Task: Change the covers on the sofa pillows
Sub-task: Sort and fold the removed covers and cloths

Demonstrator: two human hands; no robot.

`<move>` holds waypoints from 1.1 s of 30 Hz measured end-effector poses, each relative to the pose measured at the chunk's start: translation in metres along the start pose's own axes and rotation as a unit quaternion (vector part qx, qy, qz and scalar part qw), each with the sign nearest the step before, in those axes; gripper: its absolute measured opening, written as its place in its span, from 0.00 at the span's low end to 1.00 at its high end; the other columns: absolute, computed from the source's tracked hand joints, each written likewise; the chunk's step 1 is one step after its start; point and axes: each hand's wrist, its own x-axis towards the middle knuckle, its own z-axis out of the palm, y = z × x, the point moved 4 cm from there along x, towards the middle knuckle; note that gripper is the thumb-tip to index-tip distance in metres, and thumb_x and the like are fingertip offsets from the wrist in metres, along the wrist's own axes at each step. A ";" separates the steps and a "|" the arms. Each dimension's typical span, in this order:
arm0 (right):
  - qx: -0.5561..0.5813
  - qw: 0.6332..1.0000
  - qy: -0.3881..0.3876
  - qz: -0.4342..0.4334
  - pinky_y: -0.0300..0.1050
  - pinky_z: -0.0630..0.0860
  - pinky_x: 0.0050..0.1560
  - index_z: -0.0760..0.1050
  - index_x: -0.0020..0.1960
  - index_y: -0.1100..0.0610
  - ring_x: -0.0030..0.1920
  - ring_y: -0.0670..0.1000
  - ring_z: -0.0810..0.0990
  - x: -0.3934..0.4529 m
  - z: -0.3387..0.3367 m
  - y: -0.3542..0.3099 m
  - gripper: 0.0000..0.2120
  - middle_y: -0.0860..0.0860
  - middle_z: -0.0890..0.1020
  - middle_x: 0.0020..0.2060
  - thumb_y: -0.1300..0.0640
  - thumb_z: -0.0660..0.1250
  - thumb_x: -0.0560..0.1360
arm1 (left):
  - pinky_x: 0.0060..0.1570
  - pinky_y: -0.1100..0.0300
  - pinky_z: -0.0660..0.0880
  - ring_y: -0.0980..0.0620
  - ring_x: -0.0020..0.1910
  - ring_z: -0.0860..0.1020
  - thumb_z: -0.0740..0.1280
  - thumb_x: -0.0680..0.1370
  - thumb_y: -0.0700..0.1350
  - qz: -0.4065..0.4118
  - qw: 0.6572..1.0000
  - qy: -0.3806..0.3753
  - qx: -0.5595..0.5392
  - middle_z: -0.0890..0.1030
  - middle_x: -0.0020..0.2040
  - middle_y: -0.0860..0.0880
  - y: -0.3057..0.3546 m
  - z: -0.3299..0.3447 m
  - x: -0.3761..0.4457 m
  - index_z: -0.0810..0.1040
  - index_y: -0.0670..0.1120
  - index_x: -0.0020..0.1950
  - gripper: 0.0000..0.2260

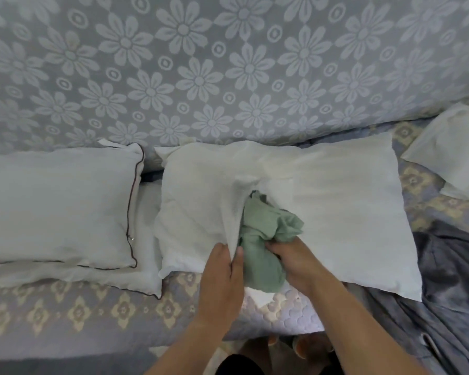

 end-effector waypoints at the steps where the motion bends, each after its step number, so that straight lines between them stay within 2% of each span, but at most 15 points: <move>1: -0.010 0.999 0.039 0.005 0.47 0.82 0.47 0.78 0.59 0.61 0.53 0.61 0.83 0.005 0.013 0.004 0.10 0.59 0.84 0.50 0.65 0.61 0.81 | 0.46 0.64 0.66 0.61 0.44 0.72 0.53 0.82 0.60 0.031 0.999 -0.023 0.015 0.72 0.42 0.54 0.005 0.000 -0.002 0.69 0.47 0.47 0.17; 3: 0.008 0.998 0.053 0.034 0.40 0.78 0.34 0.75 0.57 0.60 0.47 0.58 0.82 0.004 0.043 0.011 0.08 0.58 0.79 0.42 0.62 0.58 0.83 | 0.51 0.65 0.69 0.63 0.49 0.73 0.55 0.84 0.56 0.090 0.993 -0.064 0.051 0.75 0.48 0.57 0.015 0.001 -0.006 0.75 0.48 0.56 0.15; 4: 0.024 0.998 0.034 0.055 0.37 0.77 0.35 0.72 0.58 0.61 0.52 0.59 0.81 -0.002 0.058 0.012 0.08 0.59 0.78 0.42 0.63 0.55 0.84 | 0.50 0.63 0.71 0.62 0.48 0.74 0.57 0.84 0.54 0.095 0.992 -0.052 0.057 0.76 0.47 0.59 0.017 -0.002 -0.005 0.76 0.51 0.55 0.11; 6: 0.063 0.995 -0.006 0.081 0.39 0.80 0.47 0.72 0.63 0.66 0.63 0.63 0.78 -0.006 0.076 0.009 0.12 0.64 0.82 0.49 0.66 0.54 0.84 | 0.42 0.59 0.72 0.59 0.41 0.75 0.59 0.84 0.49 0.020 1.000 0.014 -0.007 0.78 0.41 0.58 0.015 -0.022 0.004 0.75 0.55 0.49 0.07; 8: 0.127 0.991 -0.007 0.032 0.52 0.79 0.59 0.71 0.70 0.60 0.60 0.60 0.81 -0.012 0.078 -0.002 0.17 0.62 0.82 0.59 0.64 0.58 0.82 | 0.38 0.60 0.72 0.55 0.38 0.76 0.58 0.84 0.47 -0.060 0.994 0.060 -0.062 0.78 0.40 0.55 0.008 -0.043 0.010 0.75 0.55 0.52 0.07; 10: 0.039 0.997 0.066 -0.014 0.49 0.80 0.58 0.68 0.69 0.50 0.55 0.50 0.81 -0.015 0.074 -0.006 0.17 0.55 0.81 0.60 0.60 0.57 0.82 | 0.37 0.66 0.70 0.56 0.37 0.75 0.57 0.85 0.48 -0.100 0.993 0.037 -0.047 0.78 0.41 0.54 0.004 -0.057 0.011 0.74 0.53 0.56 0.07; 12: -0.115 0.993 -0.004 -0.027 0.35 0.79 0.51 0.67 0.65 0.45 0.52 0.41 0.80 -0.028 0.096 -0.007 0.16 0.43 0.79 0.57 0.63 0.54 0.83 | 0.53 0.70 0.70 0.62 0.53 0.76 0.57 0.86 0.50 -0.102 0.991 -0.025 -0.082 0.78 0.57 0.60 0.005 -0.057 0.009 0.71 0.55 0.70 0.13; 14: -0.177 0.975 -0.131 0.000 0.36 0.78 0.57 0.70 0.68 0.45 0.58 0.41 0.80 -0.040 0.115 0.004 0.24 0.41 0.80 0.59 0.68 0.53 0.81 | 0.62 0.67 0.67 0.63 0.65 0.72 0.59 0.85 0.51 -0.110 0.983 -0.048 -0.138 0.72 0.67 0.63 0.005 -0.058 0.011 0.62 0.60 0.77 0.20; 17: -0.204 0.961 -0.184 0.025 0.41 0.76 0.64 0.75 0.67 0.49 0.58 0.39 0.80 -0.043 0.108 0.001 0.27 0.40 0.81 0.59 0.74 0.55 0.78 | 0.46 0.66 0.73 0.58 0.52 0.80 0.65 0.83 0.47 -0.121 0.988 -0.001 -0.098 0.79 0.54 0.61 -0.004 -0.073 0.027 0.70 0.59 0.66 0.13; 20: -0.312 0.949 -0.003 -0.043 0.45 0.74 0.64 0.72 0.70 0.51 0.64 0.47 0.76 -0.012 0.073 -0.009 0.23 0.49 0.75 0.68 0.66 0.62 0.78 | 0.33 0.62 0.70 0.47 0.40 0.78 0.63 0.82 0.43 -0.105 0.994 0.022 0.012 0.79 0.41 0.50 -0.014 -0.087 0.047 0.74 0.50 0.50 0.04; 22: -0.413 0.898 0.135 -0.069 0.50 0.70 0.66 0.60 0.77 0.51 0.70 0.56 0.69 0.003 0.051 -0.009 0.33 0.53 0.67 0.71 0.55 0.70 0.76 | 0.31 0.63 0.69 0.49 0.38 0.76 0.62 0.83 0.43 -0.088 0.996 0.016 0.026 0.79 0.40 0.49 -0.014 -0.094 0.053 0.74 0.49 0.49 0.04; 24: -0.360 0.926 0.116 0.003 0.53 0.70 0.65 0.55 0.77 0.49 0.69 0.57 0.69 0.017 0.046 0.005 0.40 0.53 0.70 0.67 0.50 0.75 0.73 | 0.31 0.66 0.69 0.52 0.37 0.75 0.62 0.82 0.43 -0.075 0.997 0.019 0.027 0.78 0.40 0.51 -0.008 -0.102 0.053 0.75 0.49 0.49 0.04; 27: -0.312 0.947 0.049 0.054 0.51 0.77 0.52 0.74 0.58 0.59 0.46 0.51 0.81 0.003 0.062 0.014 0.11 0.55 0.81 0.48 0.59 0.69 0.77 | 0.38 0.58 0.74 0.51 0.38 0.78 0.63 0.81 0.42 -0.102 0.994 0.020 -0.030 0.80 0.40 0.49 -0.005 -0.118 0.050 0.77 0.51 0.48 0.06; 29: -0.306 0.949 0.069 0.023 0.49 0.79 0.44 0.80 0.48 0.59 0.33 0.50 0.78 -0.021 0.065 0.001 0.07 0.55 0.80 0.35 0.61 0.63 0.79 | 0.44 0.52 0.78 0.49 0.43 0.81 0.64 0.80 0.41 -0.117 0.991 0.022 -0.062 0.82 0.43 0.49 0.001 -0.135 0.045 0.78 0.53 0.48 0.07; 33: -0.165 0.978 0.110 -0.067 0.52 0.83 0.51 0.77 0.44 0.62 0.38 0.51 0.78 -0.078 0.068 -0.046 0.08 0.54 0.78 0.35 0.64 0.61 0.78 | 0.42 0.57 0.75 0.50 0.42 0.80 0.65 0.81 0.38 -0.116 0.986 -0.003 -0.121 0.82 0.42 0.49 0.036 -0.169 0.039 0.79 0.49 0.49 0.07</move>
